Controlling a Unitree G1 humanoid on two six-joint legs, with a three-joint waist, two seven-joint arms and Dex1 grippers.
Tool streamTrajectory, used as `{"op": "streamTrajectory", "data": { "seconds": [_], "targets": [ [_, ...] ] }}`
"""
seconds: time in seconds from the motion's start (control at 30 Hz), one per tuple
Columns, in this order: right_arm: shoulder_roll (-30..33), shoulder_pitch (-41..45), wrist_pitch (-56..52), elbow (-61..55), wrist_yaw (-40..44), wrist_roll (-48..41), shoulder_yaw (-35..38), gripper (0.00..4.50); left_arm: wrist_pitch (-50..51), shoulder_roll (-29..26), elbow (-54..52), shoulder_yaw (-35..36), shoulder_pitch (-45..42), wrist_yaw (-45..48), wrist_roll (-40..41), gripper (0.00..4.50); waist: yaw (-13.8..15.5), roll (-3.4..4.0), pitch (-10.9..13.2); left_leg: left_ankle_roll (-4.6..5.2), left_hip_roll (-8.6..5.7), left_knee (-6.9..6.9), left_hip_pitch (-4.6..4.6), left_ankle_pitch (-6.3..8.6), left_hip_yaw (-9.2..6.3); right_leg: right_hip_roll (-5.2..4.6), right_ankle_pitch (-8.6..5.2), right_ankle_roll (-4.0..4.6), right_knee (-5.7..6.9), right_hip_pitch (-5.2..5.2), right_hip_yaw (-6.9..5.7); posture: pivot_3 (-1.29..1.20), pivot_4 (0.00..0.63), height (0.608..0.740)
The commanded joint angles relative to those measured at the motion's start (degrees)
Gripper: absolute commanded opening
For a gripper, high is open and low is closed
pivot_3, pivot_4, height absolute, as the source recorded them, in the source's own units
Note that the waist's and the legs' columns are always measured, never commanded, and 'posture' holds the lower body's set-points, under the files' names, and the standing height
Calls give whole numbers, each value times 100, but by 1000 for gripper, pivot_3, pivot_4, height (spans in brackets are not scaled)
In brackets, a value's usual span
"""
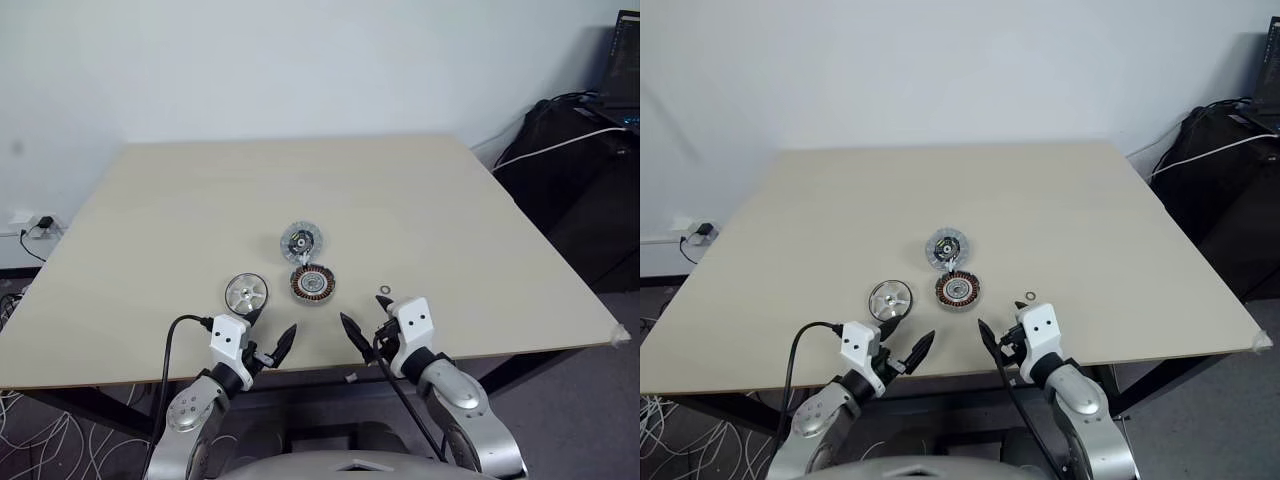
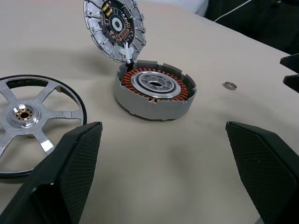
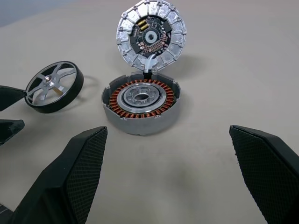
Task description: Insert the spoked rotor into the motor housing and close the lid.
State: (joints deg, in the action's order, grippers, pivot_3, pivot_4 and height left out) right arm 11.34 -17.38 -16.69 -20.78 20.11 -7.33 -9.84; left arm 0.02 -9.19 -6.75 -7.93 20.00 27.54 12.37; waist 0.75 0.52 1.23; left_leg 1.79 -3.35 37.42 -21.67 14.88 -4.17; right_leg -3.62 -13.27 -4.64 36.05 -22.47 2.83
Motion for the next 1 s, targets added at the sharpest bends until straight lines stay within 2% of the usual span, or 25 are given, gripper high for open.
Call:
{"op": "streamTrajectory", "data": {
  "seconds": [0.03,0.47,0.6,0.73,1.0],
  "targets": [
    [-7,104,177,-47,23,-53,43,4500,-26,7,-233,0,-73,-3,61,4476,1,0,0,0,0,0,0,0,0,0,0,0,0,0,0,0,0,740],
    [-43,36,145,-224,-109,21,-19,4500,-24,5,-215,-9,-126,9,55,4476,2,0,1,0,0,-3,0,0,0,1,0,0,-2,0,0,0,0,740],
    [-254,79,9,-272,-486,71,107,4500,-118,61,-191,26,-147,-111,-13,4476,1,0,1,0,1,-3,0,0,0,0,0,0,-2,-1,0,0,0,740],
    [-278,449,-265,241,-868,398,204,4500,-192,157,-151,-33,-162,-193,-49,4476,-1,0,2,0,0,-3,-1,0,0,0,0,0,-2,-1,1,0,0,740],
    [-323,1323,113,1883,-1005,499,459,4500,-206,233,-124,-92,-156,-174,-47,4476,-4,3,3,3,-2,-11,0,-2,1,11,-1,5,-3,-3,-2,0,0,740]
  ]
}}
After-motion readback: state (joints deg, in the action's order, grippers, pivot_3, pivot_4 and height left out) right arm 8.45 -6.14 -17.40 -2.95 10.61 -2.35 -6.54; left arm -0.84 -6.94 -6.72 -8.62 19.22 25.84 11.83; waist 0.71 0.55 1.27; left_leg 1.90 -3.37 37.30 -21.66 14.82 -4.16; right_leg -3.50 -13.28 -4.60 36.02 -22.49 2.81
